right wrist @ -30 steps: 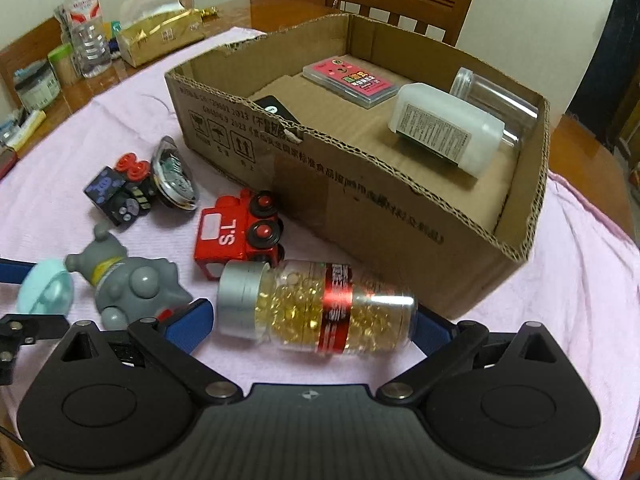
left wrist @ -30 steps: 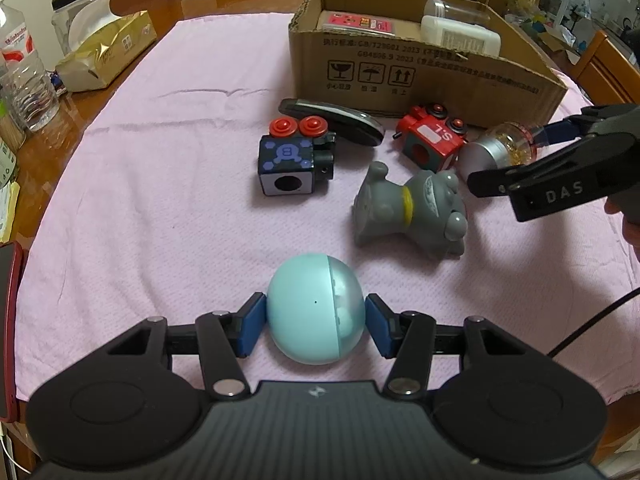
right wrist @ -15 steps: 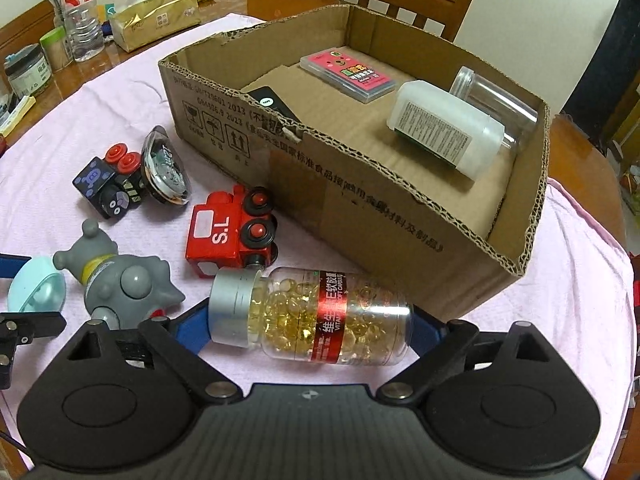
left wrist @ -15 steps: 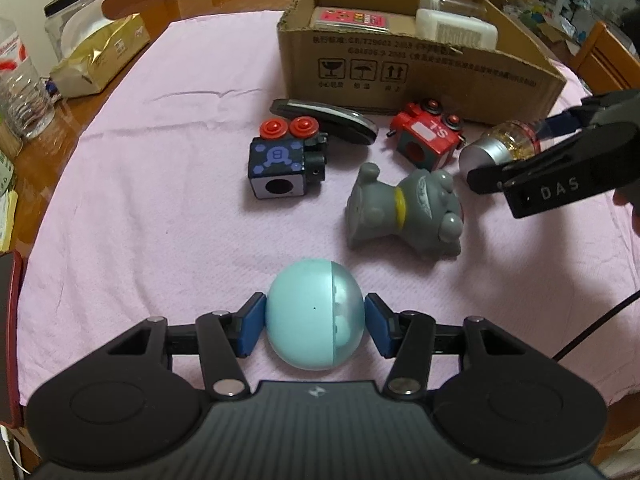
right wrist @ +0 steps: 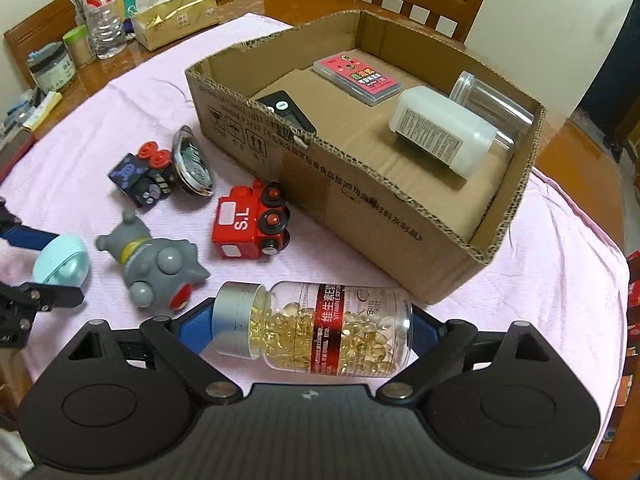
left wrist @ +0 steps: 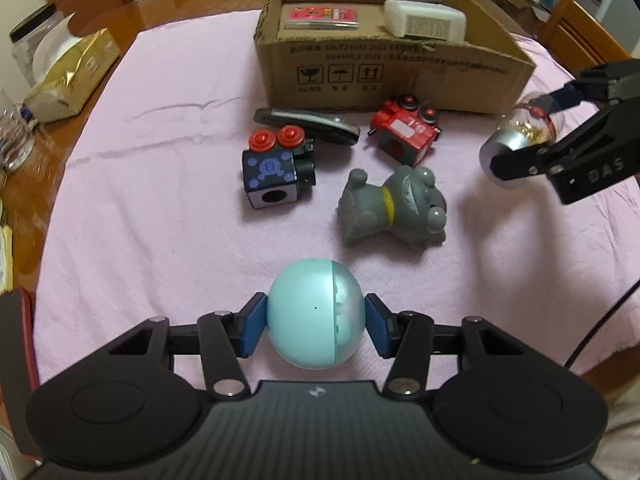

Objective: Organize rigid objects
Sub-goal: 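Grasp the gold capsule bottle with the right tool while the left tool holds the ball, then carry the ball into the box and open the left tool while the right tool drops the bottle in, then move both tools back toward the toys remaining on the cloth, then grasp the blue cube toy with the left tool while the right tool grasps the grey cat figurine, then carry the cube toward the box while the right tool lowers the cat figurine into it, then lower the blue cube toy into the box and open the left tool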

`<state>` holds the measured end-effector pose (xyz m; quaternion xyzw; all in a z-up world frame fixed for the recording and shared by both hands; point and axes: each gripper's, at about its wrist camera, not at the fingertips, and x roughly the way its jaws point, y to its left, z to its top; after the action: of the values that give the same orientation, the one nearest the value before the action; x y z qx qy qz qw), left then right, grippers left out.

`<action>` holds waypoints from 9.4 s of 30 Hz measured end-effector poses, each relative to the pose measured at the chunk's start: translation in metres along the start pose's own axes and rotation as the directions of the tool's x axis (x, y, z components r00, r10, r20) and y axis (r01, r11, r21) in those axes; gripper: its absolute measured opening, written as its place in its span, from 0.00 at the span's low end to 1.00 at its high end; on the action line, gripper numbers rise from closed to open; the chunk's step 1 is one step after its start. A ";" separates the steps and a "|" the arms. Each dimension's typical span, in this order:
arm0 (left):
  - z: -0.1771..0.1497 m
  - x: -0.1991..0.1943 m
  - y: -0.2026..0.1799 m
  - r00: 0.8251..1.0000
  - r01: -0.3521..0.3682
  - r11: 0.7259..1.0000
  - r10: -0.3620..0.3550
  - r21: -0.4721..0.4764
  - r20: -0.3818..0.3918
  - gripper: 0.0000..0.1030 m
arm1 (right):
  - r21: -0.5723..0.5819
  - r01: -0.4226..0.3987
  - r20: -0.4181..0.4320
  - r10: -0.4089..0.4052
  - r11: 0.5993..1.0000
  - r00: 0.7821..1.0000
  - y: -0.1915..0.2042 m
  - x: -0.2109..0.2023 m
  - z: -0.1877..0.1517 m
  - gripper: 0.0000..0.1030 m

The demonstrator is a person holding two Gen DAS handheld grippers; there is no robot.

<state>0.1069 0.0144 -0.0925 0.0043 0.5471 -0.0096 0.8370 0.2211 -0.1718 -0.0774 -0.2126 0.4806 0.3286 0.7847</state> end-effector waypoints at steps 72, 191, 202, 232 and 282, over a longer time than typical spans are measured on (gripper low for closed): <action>0.220 0.039 0.008 0.961 0.029 0.968 -0.096 0.251 0.260 0.94 | 0.488 0.205 0.061 -0.267 0.849 0.962 0.007 -0.080 -0.019 1.00; 0.068 0.049 0.047 0.992 0.091 0.967 -0.109 0.237 0.062 0.49 | 0.259 0.124 -0.033 -0.120 0.958 0.992 0.069 0.035 0.000 0.75; 0.079 0.002 0.053 0.985 0.142 0.934 -0.167 0.328 0.050 0.48 | 0.203 0.052 -0.020 -0.049 0.978 0.999 0.053 -0.010 0.010 0.74; 0.168 -0.032 0.043 0.958 0.114 0.938 -0.191 0.328 0.214 0.48 | 0.311 0.104 0.129 -0.151 0.945 0.980 -0.059 -0.021 0.100 1.00; 0.256 0.026 0.031 0.957 0.017 0.968 -0.088 0.249 0.275 0.93 | 0.496 0.214 0.092 -0.296 0.841 0.951 0.000 -0.069 0.049 1.00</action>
<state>0.3521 0.0411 -0.0139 0.0911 0.4159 -0.0997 0.8993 0.2286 -0.1614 0.0062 -0.0457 0.4479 0.1079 0.8864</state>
